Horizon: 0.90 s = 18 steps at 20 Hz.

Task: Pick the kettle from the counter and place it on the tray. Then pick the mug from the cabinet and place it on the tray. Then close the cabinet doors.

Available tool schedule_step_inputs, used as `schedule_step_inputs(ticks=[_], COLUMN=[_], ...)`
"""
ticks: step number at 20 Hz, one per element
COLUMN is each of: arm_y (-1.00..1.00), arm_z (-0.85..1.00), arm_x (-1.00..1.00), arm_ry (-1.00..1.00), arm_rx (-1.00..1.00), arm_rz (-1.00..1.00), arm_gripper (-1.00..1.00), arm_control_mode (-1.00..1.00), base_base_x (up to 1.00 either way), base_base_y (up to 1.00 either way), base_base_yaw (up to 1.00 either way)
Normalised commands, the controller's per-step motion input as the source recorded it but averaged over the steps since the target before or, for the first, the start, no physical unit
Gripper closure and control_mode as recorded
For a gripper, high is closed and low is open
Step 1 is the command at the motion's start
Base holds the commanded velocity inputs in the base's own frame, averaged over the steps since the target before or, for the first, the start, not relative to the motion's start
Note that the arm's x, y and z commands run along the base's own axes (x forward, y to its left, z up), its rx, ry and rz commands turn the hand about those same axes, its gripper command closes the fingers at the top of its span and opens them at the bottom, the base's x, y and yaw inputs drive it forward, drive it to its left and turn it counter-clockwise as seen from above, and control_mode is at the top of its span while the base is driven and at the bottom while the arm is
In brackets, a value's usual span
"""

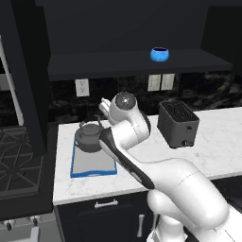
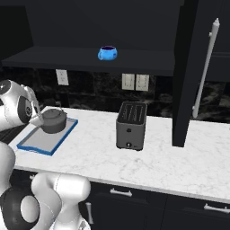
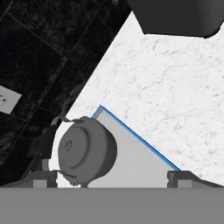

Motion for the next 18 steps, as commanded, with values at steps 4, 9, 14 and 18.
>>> schedule_step_inputs(ticks=[4,9,14,18], arm_y=[-0.46,-0.47,-0.46,-0.43], arm_z=[0.44,0.48,0.49,0.53], arm_x=[-0.45,-0.35,-0.22,-0.18], arm_ry=[0.00,0.00,0.00,0.13], arm_rx=[-0.10,-0.23,-0.27,-0.14], arm_rz=[0.04,0.10,0.16,0.13], arm_gripper=[-1.00,-1.00,-1.00,-1.00], arm_control_mode=[-1.00,-1.00,-1.00,-1.00], base_base_x=[0.00,0.00,0.00,0.00], base_base_y=[0.00,0.00,0.00,0.00], base_base_yaw=[0.00,0.00,0.00,0.00])
